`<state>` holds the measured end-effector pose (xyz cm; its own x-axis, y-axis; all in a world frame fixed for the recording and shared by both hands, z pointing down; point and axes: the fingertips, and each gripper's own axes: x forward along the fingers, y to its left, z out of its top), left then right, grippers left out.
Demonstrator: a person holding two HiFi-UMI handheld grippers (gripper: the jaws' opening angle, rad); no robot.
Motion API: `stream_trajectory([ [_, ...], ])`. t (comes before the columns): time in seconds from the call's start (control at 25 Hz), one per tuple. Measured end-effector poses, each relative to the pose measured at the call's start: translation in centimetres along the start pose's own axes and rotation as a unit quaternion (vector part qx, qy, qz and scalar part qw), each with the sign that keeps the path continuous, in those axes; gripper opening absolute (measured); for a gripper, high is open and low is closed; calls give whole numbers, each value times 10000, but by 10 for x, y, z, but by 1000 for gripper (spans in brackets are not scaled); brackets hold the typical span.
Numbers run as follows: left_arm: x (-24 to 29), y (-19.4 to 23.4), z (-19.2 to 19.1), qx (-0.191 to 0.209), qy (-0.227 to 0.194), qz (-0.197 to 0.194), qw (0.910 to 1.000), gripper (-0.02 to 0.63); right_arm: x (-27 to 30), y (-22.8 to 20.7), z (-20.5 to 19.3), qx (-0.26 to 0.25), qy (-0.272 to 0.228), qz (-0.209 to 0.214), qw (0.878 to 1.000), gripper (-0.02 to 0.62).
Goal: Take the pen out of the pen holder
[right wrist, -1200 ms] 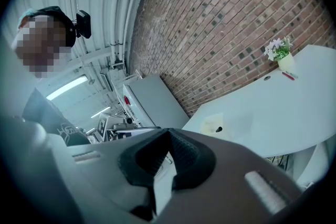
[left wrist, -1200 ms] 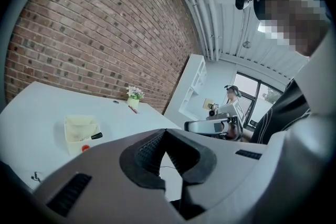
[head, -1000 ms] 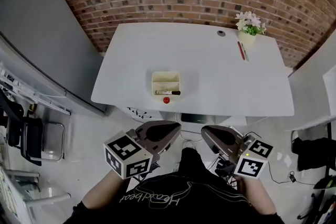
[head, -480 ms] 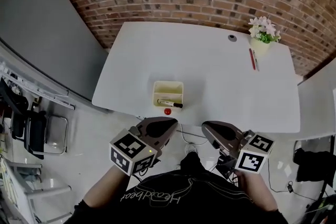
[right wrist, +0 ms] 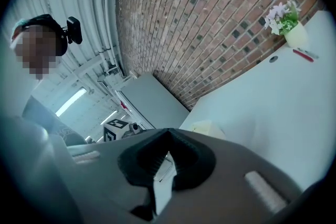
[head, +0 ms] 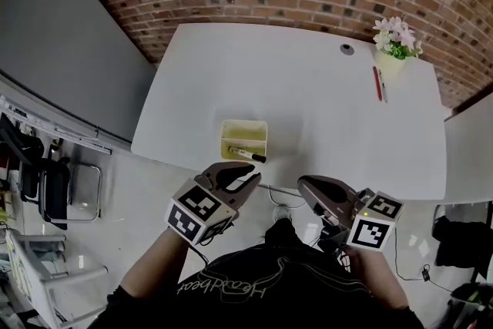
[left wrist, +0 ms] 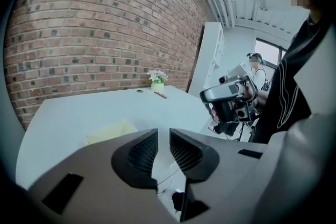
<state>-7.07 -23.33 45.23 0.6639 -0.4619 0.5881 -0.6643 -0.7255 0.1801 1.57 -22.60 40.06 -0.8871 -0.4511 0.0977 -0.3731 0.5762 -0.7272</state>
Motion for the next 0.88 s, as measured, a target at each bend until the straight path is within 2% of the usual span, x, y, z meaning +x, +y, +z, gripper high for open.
stream_trajectory([
  [0.2,17,11,-8,119,270,-51,9996,63,-2,-11,4,152,-49,2,9999,3],
  [0.24,20,13,-10,179,335,-62,9993,85,-3,-12,5,208,-83,26,9997,3],
  [0.4,32,22,-20,656,746,-12,9950,109,-5,-20,6,363,-128,10,9993,3],
  [0.68,53,30,-40,1553,1503,-81,9763,109,-7,-26,4,461,-95,9,9989,3],
  [0.88,64,31,-52,2164,1891,-189,9576,109,-12,-35,6,636,-193,-41,9978,3],
])
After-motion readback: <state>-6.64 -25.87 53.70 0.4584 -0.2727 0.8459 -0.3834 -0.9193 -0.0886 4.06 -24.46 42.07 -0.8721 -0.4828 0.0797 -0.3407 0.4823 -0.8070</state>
